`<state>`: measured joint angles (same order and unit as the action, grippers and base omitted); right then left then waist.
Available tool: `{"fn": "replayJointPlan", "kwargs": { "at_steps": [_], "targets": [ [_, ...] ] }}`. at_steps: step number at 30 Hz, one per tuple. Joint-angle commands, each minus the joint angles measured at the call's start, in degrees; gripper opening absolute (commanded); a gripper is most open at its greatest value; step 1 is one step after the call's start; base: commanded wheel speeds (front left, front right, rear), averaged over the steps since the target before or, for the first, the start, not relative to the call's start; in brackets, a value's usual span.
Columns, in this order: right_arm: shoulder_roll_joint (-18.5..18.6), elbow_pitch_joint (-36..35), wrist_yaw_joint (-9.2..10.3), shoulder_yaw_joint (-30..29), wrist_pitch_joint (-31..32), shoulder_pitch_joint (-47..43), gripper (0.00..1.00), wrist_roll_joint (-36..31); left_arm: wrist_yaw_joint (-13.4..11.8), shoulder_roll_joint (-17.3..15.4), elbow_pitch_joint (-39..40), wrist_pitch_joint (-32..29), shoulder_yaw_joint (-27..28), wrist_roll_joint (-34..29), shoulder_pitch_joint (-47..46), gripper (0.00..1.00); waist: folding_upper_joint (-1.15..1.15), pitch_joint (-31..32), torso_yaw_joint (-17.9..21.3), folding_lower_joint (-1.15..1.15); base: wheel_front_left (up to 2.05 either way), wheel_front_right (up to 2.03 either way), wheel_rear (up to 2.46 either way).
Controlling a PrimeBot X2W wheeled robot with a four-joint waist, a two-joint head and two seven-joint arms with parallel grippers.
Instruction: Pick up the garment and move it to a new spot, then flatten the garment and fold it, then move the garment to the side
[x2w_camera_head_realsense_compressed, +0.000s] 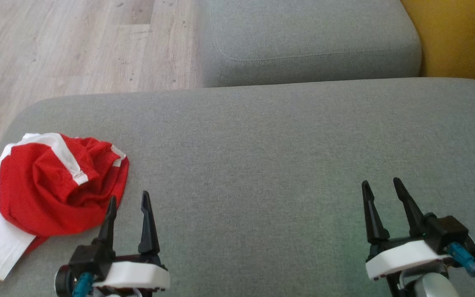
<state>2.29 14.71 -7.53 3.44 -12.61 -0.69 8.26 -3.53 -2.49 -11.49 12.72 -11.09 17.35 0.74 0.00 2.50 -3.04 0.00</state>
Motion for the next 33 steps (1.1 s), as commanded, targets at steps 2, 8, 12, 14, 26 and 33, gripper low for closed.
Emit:
{"fn": "replayJointPlan", "kwargs": {
  "at_steps": [2,8,12,14,26,33],
  "targets": [
    [0.6,-1.7,0.04,0.6,-1.2,1.7,1.00,-3.6,-0.1,-0.4,0.8,1.1,0.9,-2.3,-1.5,1.00,0.00,0.1,0.0,0.00,0.00,0.00,0.00],
    [0.6,-0.7,0.04,-0.7,-2.1,1.6,1.00,-7.2,-0.2,-0.4,-1.1,2.0,0.6,-4.9,-1.7,1.00,0.00,0.2,0.0,0.00,0.00,0.00,0.00],
    [0.6,-0.1,0.04,-1.3,-2.4,1.6,1.00,-8.8,-0.6,-0.4,-2.0,2.3,0.6,-6.0,-2.0,1.00,0.00,0.2,0.0,0.00,0.00,0.00,0.00],
    [0.6,0.2,0.04,-1.3,-2.4,1.6,1.00,-8.7,-0.8,-0.4,-2.2,2.3,0.7,-6.2,-2.1,1.00,0.00,0.2,0.0,0.00,0.00,0.00,0.00],
    [0.6,1.3,0.04,-1.7,-2.4,1.8,1.00,-7.9,-2.1,-0.4,-3.0,2.3,0.7,-6.3,-2.6,1.00,0.00,0.1,-1.0,0.00,0.00,0.00,0.00],
    [0.6,1.4,0.04,-1.6,-2.4,1.8,1.00,-7.1,-3.0,-0.4,-1.9,2.3,1.1,-6.2,-3.8,1.00,0.00,-0.7,-6.6,0.00,0.00,0.00,0.00]
  ]
}}
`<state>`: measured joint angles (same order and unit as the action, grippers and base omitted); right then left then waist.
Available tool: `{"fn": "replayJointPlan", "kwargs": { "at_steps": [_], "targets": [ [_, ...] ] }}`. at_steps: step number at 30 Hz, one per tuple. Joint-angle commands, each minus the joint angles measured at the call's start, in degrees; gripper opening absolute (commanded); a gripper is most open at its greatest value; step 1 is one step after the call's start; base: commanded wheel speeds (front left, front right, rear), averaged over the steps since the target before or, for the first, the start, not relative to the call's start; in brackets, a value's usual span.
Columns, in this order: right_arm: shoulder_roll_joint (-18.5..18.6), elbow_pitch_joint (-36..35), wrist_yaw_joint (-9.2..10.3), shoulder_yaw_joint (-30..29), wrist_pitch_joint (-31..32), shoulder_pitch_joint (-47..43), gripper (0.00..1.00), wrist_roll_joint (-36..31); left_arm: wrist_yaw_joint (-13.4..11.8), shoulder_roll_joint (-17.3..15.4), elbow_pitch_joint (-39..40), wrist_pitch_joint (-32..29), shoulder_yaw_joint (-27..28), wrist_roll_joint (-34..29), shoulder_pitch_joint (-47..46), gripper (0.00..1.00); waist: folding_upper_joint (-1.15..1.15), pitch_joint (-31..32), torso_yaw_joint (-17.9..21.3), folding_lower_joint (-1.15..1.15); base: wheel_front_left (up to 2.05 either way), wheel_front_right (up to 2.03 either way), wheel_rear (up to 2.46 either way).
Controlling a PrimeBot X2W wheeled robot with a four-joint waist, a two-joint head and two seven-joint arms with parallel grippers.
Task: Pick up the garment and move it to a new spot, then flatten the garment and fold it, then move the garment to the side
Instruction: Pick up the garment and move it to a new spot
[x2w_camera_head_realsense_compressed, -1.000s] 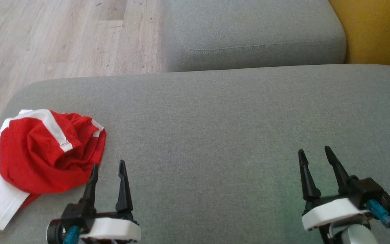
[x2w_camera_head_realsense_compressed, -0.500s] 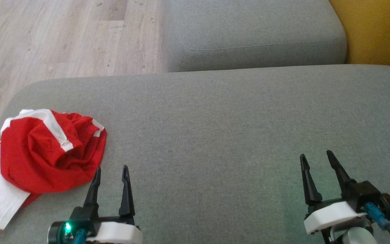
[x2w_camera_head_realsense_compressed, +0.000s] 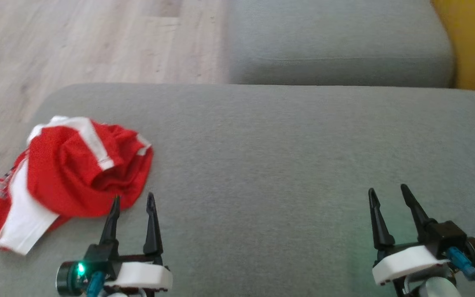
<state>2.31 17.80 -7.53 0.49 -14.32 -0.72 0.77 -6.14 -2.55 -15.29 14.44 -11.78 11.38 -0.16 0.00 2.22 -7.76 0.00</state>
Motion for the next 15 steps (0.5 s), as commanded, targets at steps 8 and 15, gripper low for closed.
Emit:
{"fn": "replayJointPlan", "kwargs": {
  "at_steps": [8,15],
  "targets": [
    [0.6,-2.4,0.04,1.5,-0.7,2.4,1.00,1.1,-0.6,-0.3,3.9,0.6,4.4,1.0,-3.3,1.00,0.00,-2.6,-16.5,0.00,0.00,0.00,0.00],
    [0.6,-2.4,0.04,2.9,-0.7,5.3,1.00,-0.9,-2.1,-0.3,6.7,0.6,7.4,1.2,-2.9,1.00,0.00,-6.1,-22.6,0.00,0.00,0.00,0.00]
  ]
}}
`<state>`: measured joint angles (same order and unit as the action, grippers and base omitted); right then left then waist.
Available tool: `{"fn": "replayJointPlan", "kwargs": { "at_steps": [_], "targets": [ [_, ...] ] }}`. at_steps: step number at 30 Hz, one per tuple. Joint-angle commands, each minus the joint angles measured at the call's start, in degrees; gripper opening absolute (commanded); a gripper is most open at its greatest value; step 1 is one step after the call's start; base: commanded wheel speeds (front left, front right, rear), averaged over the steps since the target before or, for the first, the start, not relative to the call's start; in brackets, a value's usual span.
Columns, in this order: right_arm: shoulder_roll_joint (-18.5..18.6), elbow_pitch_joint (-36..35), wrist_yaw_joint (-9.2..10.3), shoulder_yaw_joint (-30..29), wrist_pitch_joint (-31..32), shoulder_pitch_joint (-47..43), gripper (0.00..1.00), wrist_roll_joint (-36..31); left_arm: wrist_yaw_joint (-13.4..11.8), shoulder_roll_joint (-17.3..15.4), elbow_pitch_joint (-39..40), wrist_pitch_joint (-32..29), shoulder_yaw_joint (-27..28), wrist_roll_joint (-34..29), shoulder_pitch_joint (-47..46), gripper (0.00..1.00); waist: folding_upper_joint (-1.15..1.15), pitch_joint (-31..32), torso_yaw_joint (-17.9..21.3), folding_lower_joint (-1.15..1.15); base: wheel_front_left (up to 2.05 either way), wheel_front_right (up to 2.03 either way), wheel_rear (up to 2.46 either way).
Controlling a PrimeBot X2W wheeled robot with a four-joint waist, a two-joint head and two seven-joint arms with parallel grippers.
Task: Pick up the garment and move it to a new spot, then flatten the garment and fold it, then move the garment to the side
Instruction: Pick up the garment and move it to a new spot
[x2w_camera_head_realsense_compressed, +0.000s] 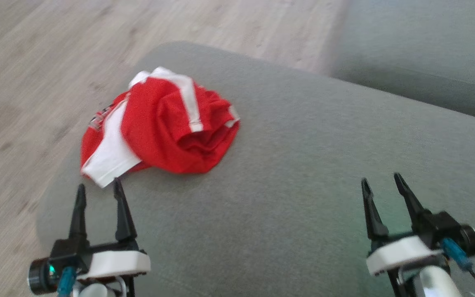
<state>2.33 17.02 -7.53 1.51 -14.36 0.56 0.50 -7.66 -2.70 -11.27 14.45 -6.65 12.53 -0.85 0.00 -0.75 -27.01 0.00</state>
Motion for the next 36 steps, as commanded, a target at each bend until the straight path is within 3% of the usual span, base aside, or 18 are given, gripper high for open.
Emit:
{"fn": "replayJointPlan", "kwargs": {
  "at_steps": [1,8,13,17,21,24,27,33,34,35,36],
  "targets": [
    [0.5,-1.6,0.04,1.9,-0.6,4.0,1.00,-0.6,-0.6,-0.2,2.6,0.5,2.2,0.0,-2.2,1.00,0.00,-3.1,-3.3,0.00,0.00,0.00,0.00],
    [0.5,-0.5,0.04,3.0,-0.6,6.1,1.00,-2.3,-1.1,-0.2,5.3,0.5,3.7,-0.8,-3.1,1.00,0.00,-6.0,-4.5,0.00,0.00,0.00,0.00],
    [0.9,-1.6,0.04,1.0,-0.6,7.0,1.00,-5.9,1.9,-0.2,6.0,0.5,4.0,-3.6,-11.0,1.00,0.00,-10.9,-5.0,0.00,0.00,0.00,0.00],
    [3.7,-3.6,0.04,-0.8,-0.6,7.8,1.00,-8.1,5.5,-0.2,2.9,0.5,3.9,-4.7,-21.1,1.00,0.00,-15.9,-5.0,0.00,0.00,0.00,0.00],
    [6.8,-5.3,0.04,-0.9,-0.6,9.3,1.00,-9.3,8.5,-0.5,-4.1,0.5,4.3,-5.5,-30.6,1.00,0.00,-21.1,-2.9,0.00,0.00,0.00,0.00],
    [8.7,-6.1,0.04,-0.7,-0.6,10.6,1.00,-9.7,9.0,-1.2,-13.4,0.5,4.6,-5.8,-36.6,1.00,0.00,-23.8,-1.0,0.00,0.00,0.00,0.00],
    [9.2,-6.3,0.04,0.1,-0.6,11.7,1.00,-9.7,9.1,-1.8,-24.1,-0.7,5.5,-4.7,-41.2,1.00,0.00,-25.2,1.3,0.00,0.00,0.00,0.00],
    [8.7,-6.6,0.04,0.3,-0.6,12.3,1.00,-9.6,12.1,-3.4,-38.1,-3.3,5.1,-2.9,-45.5,1.00,0.00,-26.4,4.8,0.00,0.00,0.00,0.00],
    [8.6,-6.6,0.04,0.3,-0.6,12.3,1.00,-9.6,12.3,-3.6,-39.4,-2.9,5.3,-2.7,-46.1,0.88,0.00,-26.6,5.2,0.00,0.00,0.00,0.00],
    [8.6,-6.6,0.04,0.2,-0.6,12.3,1.00,-9.6,12.1,-4.0,-40.4,-2.2,5.2,-2.8,-46.5,0.20,0.00,-26.6,5.5,0.00,0.00,0.00,0.00],
    [8.5,-6.6,0.04,0.2,-0.6,12.3,1.00,-9.6,12.0,-4.3,-41.1,-1.5,5.1,-3.1,-46.8,0.00,0.00,-26.5,5.8,0.00,0.00,0.00,0.00]
  ]
}}
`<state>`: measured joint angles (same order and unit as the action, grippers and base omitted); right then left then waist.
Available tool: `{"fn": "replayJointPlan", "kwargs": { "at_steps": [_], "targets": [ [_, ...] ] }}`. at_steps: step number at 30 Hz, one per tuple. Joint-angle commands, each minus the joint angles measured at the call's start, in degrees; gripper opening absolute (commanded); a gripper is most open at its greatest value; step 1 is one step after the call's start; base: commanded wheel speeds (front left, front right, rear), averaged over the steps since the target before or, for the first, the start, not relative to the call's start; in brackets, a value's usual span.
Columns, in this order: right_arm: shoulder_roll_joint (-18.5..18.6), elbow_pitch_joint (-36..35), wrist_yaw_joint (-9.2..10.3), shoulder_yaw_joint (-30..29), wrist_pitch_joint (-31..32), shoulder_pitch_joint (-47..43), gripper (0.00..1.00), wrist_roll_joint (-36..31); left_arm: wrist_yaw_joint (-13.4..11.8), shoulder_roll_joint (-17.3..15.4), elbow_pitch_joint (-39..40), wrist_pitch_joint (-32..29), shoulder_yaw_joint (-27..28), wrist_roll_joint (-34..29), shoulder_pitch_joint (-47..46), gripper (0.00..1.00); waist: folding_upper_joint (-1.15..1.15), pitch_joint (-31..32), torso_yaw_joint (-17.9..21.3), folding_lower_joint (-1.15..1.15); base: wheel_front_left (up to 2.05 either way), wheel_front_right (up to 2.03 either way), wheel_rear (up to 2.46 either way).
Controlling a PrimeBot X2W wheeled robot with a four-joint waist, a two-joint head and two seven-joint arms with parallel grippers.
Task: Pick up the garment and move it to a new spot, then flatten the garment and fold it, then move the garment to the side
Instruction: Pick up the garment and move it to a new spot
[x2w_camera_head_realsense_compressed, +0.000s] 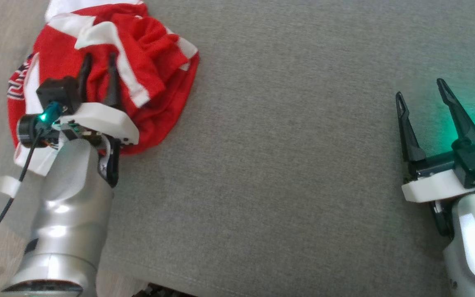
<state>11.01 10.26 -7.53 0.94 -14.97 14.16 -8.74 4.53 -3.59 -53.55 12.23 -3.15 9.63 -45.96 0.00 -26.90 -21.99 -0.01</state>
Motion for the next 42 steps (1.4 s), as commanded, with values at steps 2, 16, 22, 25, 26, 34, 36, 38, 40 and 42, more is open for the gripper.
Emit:
{"fn": "replayJointPlan", "kwargs": {
  "at_steps": [2,16,22,25,26,34,36,38,40,42],
  "targets": [
    [-0.6,0.4,0.04,0.8,0.0,-1.3,1.00,-0.3,-0.3,-4.1,1.0,1.9,1.1,-0.9,-2.5,0.00,0.00,0.1,1.4,0.01,0.00,0.00,0.00],
    [-6.6,2.5,0.04,2.8,0.0,-1.9,1.00,2.7,-0.5,-6.4,43.7,2.8,-3.0,-7.8,1.9,0.00,0.00,10.7,10.0,0.01,0.00,0.00,0.00],
    [-8.0,2.8,0.04,3.3,0.0,-2.0,1.00,5.3,2.1,-5.7,50.1,0.7,-6.9,-3.5,-2.4,0.00,0.00,13.3,20.5,0.01,0.00,0.00,0.00],
    [-8.1,2.1,0.04,4.6,0.0,-2.1,1.00,9.9,2.5,-6.3,51.5,-2.0,-9.0,-1.7,-5.3,0.00,0.00,13.6,26.8,0.01,0.00,0.00,0.00],
    [-8.1,1.9,0.04,5.1,0.0,-2.1,1.00,11.1,2.6,-6.3,51.8,-2.9,-9.7,-1.0,-6.1,0.00,0.00,13.5,28.9,0.01,0.00,0.00,0.00],
    [-8.1,-0.5,0.04,6.2,0.0,-1.6,1.00,17.0,2.9,-4.5,50.7,-6.9,-13.4,7.1,-6.4,0.00,0.00,11.7,42.0,0.01,0.00,0.00,0.00],
    [-8.1,-0.7,0.04,6.4,0.0,-1.7,1.00,18.1,2.9,-4.8,48.7,-6.7,-13.3,8.0,-4.1,0.00,0.00,11.3,44.3,0.01,0.00,0.00,0.00],
    [-8.1,-0.8,0.04,6.5,0.0,-1.9,1.00,19.0,2.7,-5.1,45.8,-5.2,-12.9,8.7,-1.2,0.00,0.00,10.9,45.7,0.01,0.00,0.00,0.00],
    [-8.1,-0.6,0.04,6.9,0.0,-2.0,1.00,19.7,2.7,-5.4,41.5,-2.6,-12.9,8.9,1.6,0.00,0.00,10.3,46.5,0.01,0.00,0.00,0.00],
    [-8.1,0.1,0.04,7.5,0.0,-2.0,1.00,20.1,2.7,-5.8,32.8,0.8,-13.1,8.6,5.2,0.05,0.00,9.8,46.5,0.01,0.00,0.00,0.00]
  ]
}}
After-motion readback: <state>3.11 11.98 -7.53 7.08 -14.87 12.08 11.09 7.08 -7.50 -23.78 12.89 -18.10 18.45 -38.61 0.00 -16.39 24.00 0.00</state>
